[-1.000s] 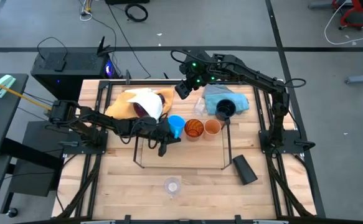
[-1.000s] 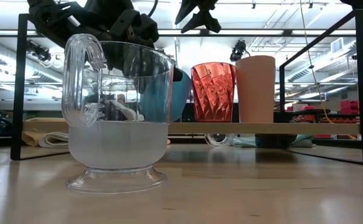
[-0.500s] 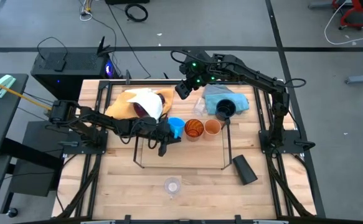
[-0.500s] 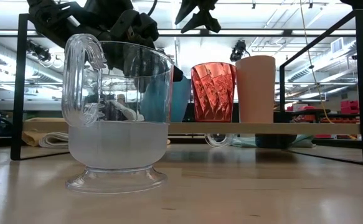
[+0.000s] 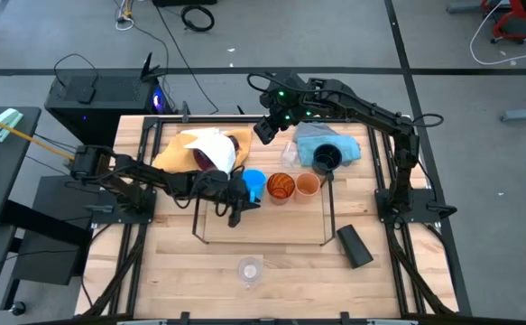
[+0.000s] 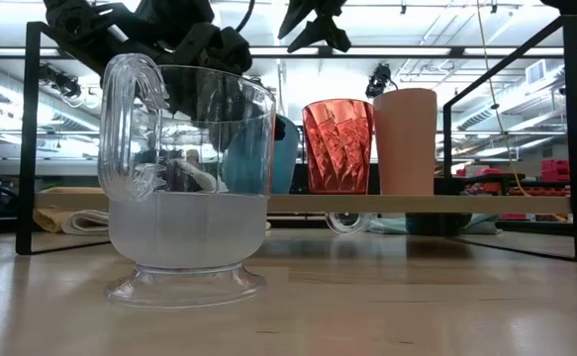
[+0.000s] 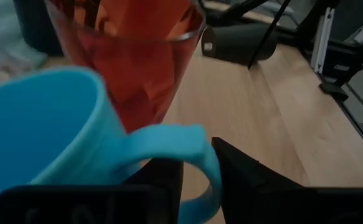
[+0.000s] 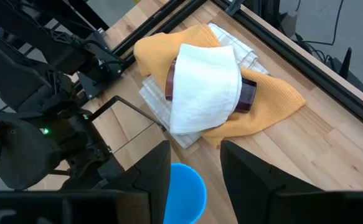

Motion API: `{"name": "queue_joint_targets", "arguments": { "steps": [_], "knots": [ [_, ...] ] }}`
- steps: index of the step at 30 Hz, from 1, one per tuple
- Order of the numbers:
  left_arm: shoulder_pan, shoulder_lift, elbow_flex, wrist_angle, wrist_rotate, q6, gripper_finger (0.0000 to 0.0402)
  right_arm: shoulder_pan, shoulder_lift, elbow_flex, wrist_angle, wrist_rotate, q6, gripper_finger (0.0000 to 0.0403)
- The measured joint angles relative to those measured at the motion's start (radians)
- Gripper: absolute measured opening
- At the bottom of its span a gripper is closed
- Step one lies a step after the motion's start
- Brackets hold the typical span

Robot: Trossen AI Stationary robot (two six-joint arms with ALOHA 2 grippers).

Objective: Stack small to large cups/mugs on shelf
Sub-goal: Put the blue mug on the shelf

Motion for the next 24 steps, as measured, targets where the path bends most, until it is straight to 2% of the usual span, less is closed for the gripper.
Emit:
{"name": "queue_joint_targets", "arguments": {
  "steps": [7,24],
  "knots": [
    [-0.016,0.0,0.0,-0.032,-0.032,-0.033,0.0101,0.0,0.0,0.0,0.0,0.0,0.0,0.0146],
    [-0.062,0.0,-0.002,-0.031,-0.031,-0.086,0.0105,0.0,0.0,0.0,0.001,0.0,0.0,0.0146]
  ]
}}
